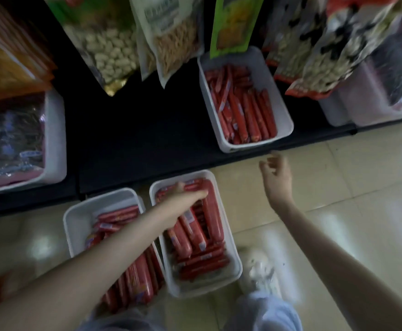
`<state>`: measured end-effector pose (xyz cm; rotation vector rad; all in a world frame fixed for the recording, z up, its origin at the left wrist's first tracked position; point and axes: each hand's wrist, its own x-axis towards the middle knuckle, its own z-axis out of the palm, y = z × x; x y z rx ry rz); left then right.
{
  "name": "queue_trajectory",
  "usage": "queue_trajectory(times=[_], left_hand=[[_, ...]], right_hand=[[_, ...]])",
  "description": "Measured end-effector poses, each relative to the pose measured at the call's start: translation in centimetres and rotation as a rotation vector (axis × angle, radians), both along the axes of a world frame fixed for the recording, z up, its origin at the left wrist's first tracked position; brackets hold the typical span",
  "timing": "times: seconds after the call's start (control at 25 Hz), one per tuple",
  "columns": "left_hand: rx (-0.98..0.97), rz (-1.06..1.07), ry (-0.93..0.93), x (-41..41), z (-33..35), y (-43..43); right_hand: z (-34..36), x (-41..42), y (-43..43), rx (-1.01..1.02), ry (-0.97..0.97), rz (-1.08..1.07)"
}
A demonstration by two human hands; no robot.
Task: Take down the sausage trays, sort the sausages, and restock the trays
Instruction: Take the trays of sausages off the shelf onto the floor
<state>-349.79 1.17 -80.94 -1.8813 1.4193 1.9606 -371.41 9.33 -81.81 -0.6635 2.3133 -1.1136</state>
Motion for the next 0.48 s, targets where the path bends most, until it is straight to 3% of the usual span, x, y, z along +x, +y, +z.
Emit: queue_trajectory(times=[0.08, 0.16, 0.24, 0.36, 0.48], left_hand=[[-0.163, 0.004, 0.015, -3.6, 2.5, -3.6], [-0.209, 0.071, 0.079, -7.5, 3.5, -6.6], [-0.216, 0.139, 0.184, -11.1, 3.1, -8.5], [-0.231, 0.199, 0.302, -15.5, 1.6, -9.8], [-0.228, 0.2, 0.235, -17.6, 1.0, -9.4]], right_hand=[[1.8, -4.2, -3.4, -0.015, 0.192, -0.05], [2.5, -7.6, -6.7, 0.137, 0.255, -0.019], [1.8, -10.2, -9.1, 0.275, 0.229, 0.088], [0.5, -12.4, -11.6, 0.288, 0.049, 0.204], [-0.6, -12.2, -12.6, 0.456, 0.118, 0.197]])
